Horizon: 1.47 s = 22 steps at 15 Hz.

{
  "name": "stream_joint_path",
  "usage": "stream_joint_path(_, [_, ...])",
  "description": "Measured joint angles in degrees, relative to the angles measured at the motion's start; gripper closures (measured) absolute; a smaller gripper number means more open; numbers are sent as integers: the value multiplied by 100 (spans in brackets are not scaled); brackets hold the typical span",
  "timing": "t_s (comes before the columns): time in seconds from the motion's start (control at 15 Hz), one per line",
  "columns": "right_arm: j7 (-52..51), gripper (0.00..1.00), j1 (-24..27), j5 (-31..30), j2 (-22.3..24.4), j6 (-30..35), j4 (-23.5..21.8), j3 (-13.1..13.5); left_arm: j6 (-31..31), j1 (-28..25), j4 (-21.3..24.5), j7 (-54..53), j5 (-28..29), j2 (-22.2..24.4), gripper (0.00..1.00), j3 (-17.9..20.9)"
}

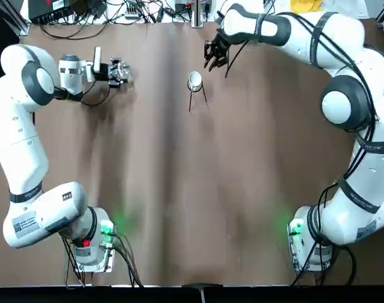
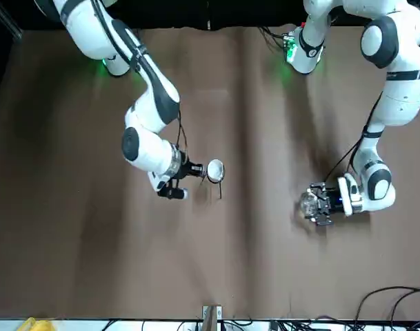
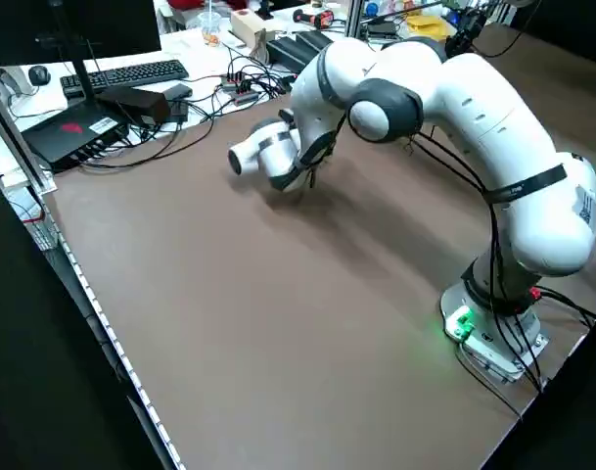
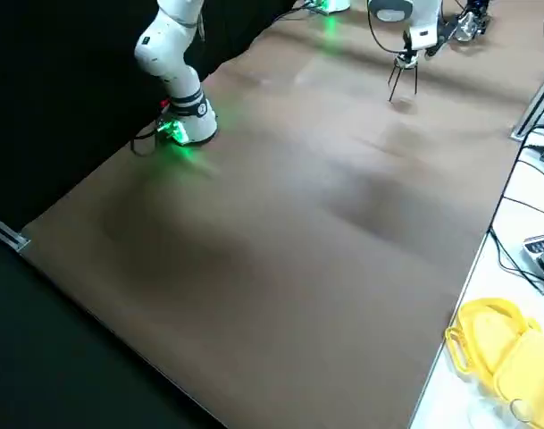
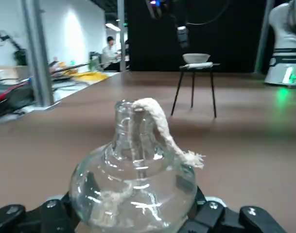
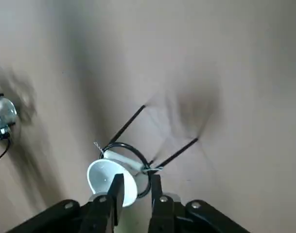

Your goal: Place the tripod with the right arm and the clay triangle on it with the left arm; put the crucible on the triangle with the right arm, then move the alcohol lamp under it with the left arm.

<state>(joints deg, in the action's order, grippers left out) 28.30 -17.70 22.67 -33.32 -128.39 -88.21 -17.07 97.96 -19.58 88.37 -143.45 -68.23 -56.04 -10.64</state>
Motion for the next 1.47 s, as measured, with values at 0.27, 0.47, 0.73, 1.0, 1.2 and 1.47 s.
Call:
stream_joint_path(0.27, [-148, 70, 549, -220, 442, 711, 27, 12, -20, 736, 67, 0, 0, 36, 20, -22])
stream_joint_path(0.47, [-712, 70, 1059, -540, 819, 1690, 52, 23, -4, 1262, 135, 0, -75, 36, 20, -27])
stream_joint_path(0.73, [-1586, 70, 1819, -1074, 1353, 2718, 65, 33, 283, 1636, 378, -31, -368, 35, 20, -123])
stream_joint_path(1.0, [-2153, 68, 2333, -1669, 1812, 3340, 66, 35, 1015, 1895, 526, -120, -728, 35, 20, -402])
stream_joint_path(1.2, [-2526, 62, 2600, -1941, 2047, 3608, 63, 31, 1376, 2266, 551, -194, -1224, 35, 20, -486])
stream_joint_path(1.47, [-2993, 56, 3103, -1958, 2382, 3712, 64, 34, 1594, 2714, 590, -519, -1990, 18, 21, -487])
